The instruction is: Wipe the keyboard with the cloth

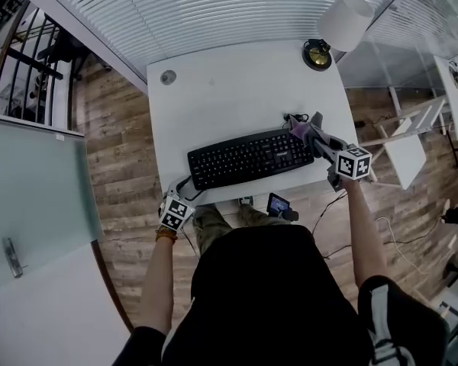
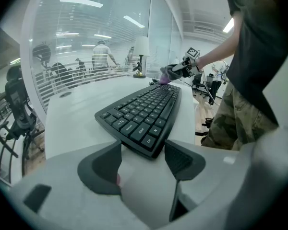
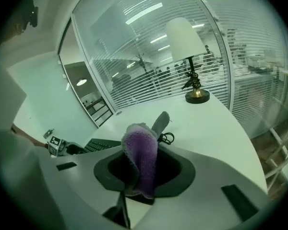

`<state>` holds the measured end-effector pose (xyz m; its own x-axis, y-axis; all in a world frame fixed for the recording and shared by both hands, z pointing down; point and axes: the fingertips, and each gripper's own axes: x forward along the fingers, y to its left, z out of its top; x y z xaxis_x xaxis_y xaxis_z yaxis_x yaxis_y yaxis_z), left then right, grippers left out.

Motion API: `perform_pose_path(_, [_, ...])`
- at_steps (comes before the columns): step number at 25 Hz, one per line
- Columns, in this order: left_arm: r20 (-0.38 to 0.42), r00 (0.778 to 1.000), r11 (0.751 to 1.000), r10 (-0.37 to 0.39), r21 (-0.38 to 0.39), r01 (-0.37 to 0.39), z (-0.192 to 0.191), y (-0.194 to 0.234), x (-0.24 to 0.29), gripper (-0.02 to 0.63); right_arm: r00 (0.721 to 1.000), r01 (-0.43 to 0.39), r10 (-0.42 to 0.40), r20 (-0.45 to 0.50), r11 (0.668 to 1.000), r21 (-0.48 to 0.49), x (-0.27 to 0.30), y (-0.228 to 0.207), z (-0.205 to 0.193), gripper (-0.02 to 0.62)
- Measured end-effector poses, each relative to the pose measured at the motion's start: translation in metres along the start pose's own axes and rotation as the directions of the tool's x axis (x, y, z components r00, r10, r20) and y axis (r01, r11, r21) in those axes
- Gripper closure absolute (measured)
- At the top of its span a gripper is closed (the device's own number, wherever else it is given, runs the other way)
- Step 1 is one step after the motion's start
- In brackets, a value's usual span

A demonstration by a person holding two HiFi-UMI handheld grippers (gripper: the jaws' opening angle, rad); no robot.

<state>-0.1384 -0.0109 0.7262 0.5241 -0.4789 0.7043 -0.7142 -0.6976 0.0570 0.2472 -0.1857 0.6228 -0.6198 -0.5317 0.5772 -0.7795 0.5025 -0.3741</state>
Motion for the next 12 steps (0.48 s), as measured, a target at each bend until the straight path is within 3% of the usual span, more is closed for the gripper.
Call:
perform_pose_path(6, [-0.001, 1.000, 1.000, -0.005, -0.005, 0.005, 0.001, -0.002, 0.002, 0.325, 0.985, -0.012, -0.003, -0.173, 0.996, -0.090, 0.029, -0.007, -0.042, 0.499])
perform_pose_path(12, [-0.004, 1.000, 1.000, -0.005, -0.003, 0.005, 0.002, 0.001, 0.001, 0.325, 0.972, -0.054, 0.020, -0.234, 0.989, -0.140, 0.038, 0.001, -0.056, 0.503])
